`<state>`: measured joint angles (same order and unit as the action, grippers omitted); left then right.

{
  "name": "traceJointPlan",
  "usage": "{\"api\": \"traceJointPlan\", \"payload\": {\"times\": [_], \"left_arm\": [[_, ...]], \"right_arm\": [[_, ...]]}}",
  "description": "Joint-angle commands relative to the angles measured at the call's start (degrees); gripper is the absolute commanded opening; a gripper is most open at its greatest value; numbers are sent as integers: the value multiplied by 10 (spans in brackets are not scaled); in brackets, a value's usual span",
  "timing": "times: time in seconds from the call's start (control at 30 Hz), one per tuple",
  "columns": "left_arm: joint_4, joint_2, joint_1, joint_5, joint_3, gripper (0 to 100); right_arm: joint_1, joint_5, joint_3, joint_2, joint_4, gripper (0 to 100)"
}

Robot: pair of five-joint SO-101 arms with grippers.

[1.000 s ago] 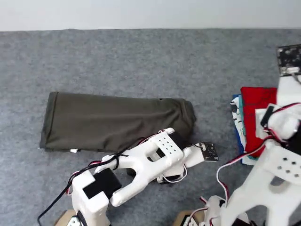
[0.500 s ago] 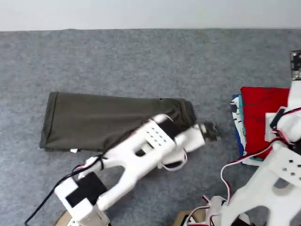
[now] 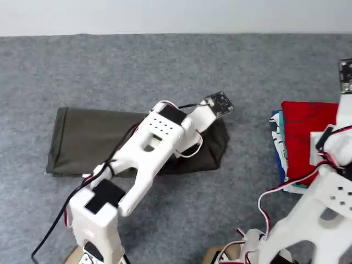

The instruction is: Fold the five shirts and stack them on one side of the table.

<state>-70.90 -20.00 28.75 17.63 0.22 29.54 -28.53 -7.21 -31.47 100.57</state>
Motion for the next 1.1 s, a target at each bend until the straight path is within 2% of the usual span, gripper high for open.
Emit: {"api": "traceJointPlan", "payload": {"times": [0.0, 0.17, 0.33, 0.57, 0.77, 0.87, 1.07], "left_arm": [[13, -23, -2, 7, -58, 52], [-11, -53, -6, 18, -77, 197], [-22, -56, -42, 77, -82, 190], [-18, -56, -107, 110, -83, 169], [-25, -50, -127, 112, -90, 154], [-97, -50, -124, 112, -145, 123], [-297, -50, -94, 109, -313, 45]], "right_arm": [[5, -4, 16, -17, 22, 12], [7, -4, 34, -18, 22, 12], [7, -4, 34, -19, 22, 12], [7, -4, 34, -19, 22, 12], [5, -4, 34, -19, 22, 12], [7, -4, 33, -19, 22, 12], [4, -7, 33, -19, 22, 12]]}}
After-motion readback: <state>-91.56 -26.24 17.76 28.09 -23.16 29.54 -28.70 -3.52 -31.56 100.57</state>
